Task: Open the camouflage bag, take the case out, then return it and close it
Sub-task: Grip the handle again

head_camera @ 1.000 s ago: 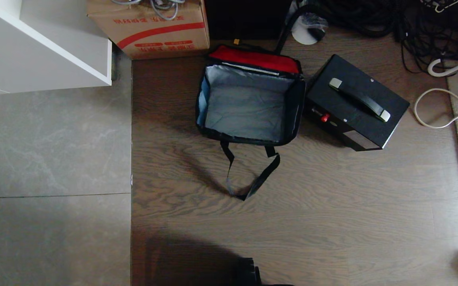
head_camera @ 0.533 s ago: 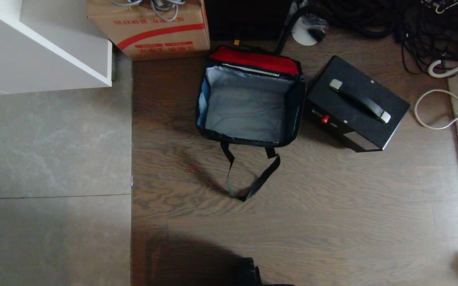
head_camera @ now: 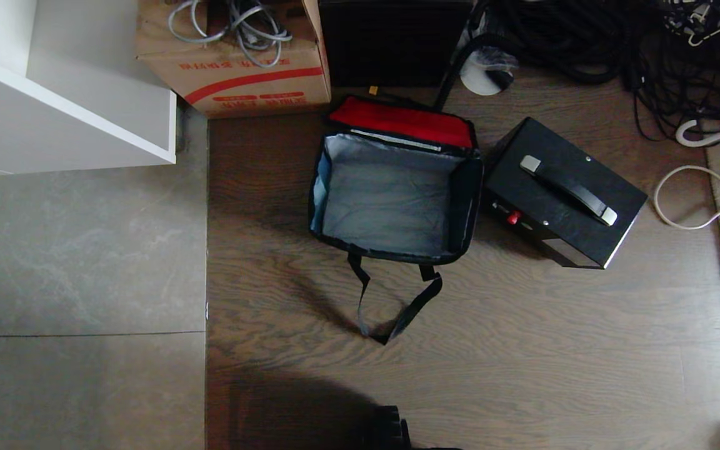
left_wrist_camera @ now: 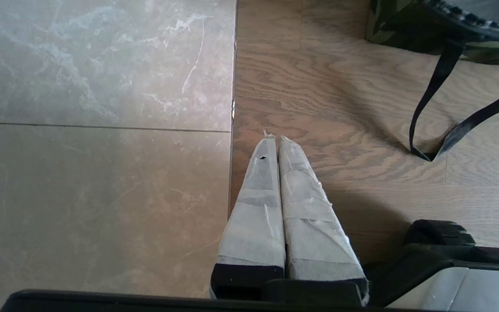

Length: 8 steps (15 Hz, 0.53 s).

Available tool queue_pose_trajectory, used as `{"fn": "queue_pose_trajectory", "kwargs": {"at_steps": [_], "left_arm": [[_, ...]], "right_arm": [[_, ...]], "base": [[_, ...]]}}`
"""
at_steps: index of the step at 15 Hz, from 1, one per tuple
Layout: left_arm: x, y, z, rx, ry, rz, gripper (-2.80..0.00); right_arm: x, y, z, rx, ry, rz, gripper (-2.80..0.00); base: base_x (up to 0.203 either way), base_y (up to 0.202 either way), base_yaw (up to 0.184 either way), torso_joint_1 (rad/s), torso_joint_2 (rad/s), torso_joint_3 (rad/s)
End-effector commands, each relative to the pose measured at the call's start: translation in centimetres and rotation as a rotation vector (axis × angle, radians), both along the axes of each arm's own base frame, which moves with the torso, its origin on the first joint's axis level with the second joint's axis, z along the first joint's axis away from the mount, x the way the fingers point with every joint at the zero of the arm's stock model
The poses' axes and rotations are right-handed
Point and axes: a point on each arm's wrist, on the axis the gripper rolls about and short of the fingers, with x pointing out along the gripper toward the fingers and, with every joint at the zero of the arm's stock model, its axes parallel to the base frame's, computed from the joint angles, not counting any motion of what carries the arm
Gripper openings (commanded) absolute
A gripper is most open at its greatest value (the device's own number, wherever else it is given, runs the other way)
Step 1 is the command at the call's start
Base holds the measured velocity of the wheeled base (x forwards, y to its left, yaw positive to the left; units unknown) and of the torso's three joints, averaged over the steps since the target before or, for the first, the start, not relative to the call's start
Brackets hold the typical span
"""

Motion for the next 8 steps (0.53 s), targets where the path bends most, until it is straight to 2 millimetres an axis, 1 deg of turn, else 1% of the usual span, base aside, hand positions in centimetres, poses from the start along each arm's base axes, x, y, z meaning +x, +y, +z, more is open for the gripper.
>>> {"fn": "queue_pose_trajectory", "kwargs": {"at_steps": [1,8], "left_arm": [[0.07,0.00,-0.26,-0.001,0.009,0.001,-2.80],[0.07,0.00,-0.24,-0.010,0.007,0.002,-2.80]], "right_arm": [[0.03,0.00,-0.07,0.002,0.004,0.000,-2.80],[0.03,0.00,-0.05,0.006,0.003,0.000,-2.80]], "base": [[0.000,0.000,0.000,0.000,0.00,0.000],[0.000,0.000,0.000,0.000,0.00,0.000]]}}
